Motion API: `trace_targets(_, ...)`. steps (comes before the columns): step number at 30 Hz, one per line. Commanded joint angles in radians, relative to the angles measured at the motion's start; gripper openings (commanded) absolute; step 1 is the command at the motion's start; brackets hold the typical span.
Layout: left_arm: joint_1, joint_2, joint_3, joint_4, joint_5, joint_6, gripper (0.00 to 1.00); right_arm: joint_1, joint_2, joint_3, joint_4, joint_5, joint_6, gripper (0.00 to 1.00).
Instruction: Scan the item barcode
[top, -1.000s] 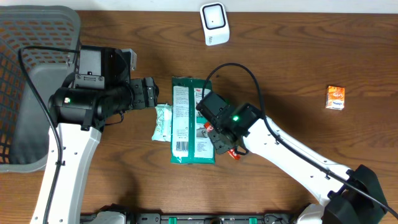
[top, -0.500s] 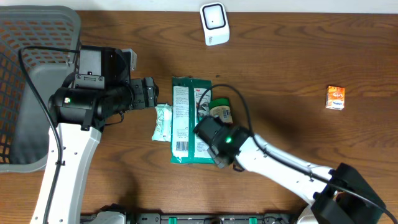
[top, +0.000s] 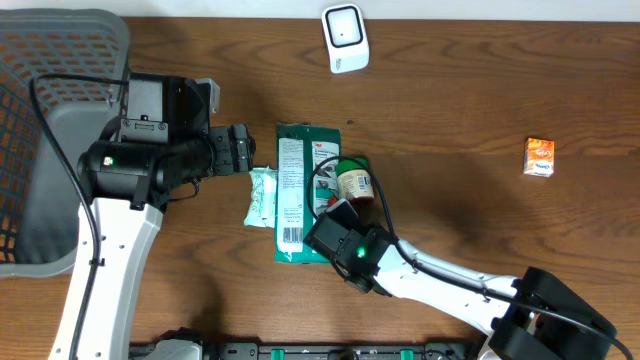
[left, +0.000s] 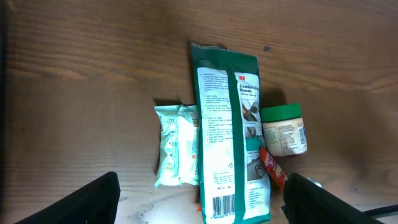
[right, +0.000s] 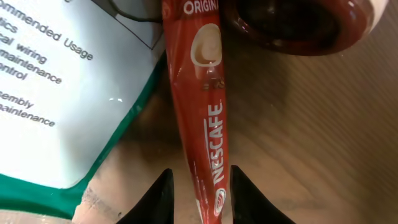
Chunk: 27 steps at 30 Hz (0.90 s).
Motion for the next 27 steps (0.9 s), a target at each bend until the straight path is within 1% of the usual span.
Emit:
trace_targets(1,0.002,-0.001,0.013,-0.001,-0.010,-0.002,0.85,0.007,-0.002,-0.006,0.005,0.035,0.015,0.20)
trace_targets(3,0.002,-0.001,0.013,-0.001,-0.010,-0.002,0.85,0.007,0.000,-0.013,0.014,0.035,0.014,0.20)
trace_targets(5,0.002,-0.001,0.013,0.000,-0.010,-0.002,0.84,0.006,0.006,-0.032,0.041,0.035,0.014,0.22)
trace_targets(7,0.002,-0.001,0.013,-0.001,-0.010,-0.002,0.85,0.006,0.011,-0.047,0.061,0.035,0.014,0.23)
trace_targets(12,0.002,-0.001,0.013,0.000,-0.010,-0.002,0.84,0.005,0.014,-0.050,0.064,0.045,0.014,0.15)
trace_targets(23,0.002,-0.001,0.013,-0.001,-0.010,-0.002,0.85,-0.018,0.015,-0.072,0.071,0.056,0.014,0.15)
trace_targets(24,0.002,-0.001,0.013,-0.001,-0.010,-0.002,0.85,-0.018,0.015,-0.074,0.072,0.056,0.014,0.15)
trace_targets(26,0.002,-0.001,0.013,-0.001,-0.010,-0.002,0.84,-0.018,0.015,-0.077,0.075,0.056,0.014,0.01)
trace_targets(27,0.002,-0.001,0.013,-0.001,-0.010,-0.002,0.85,-0.018,0.015,-0.077,0.075,0.056,0.014,0.01)
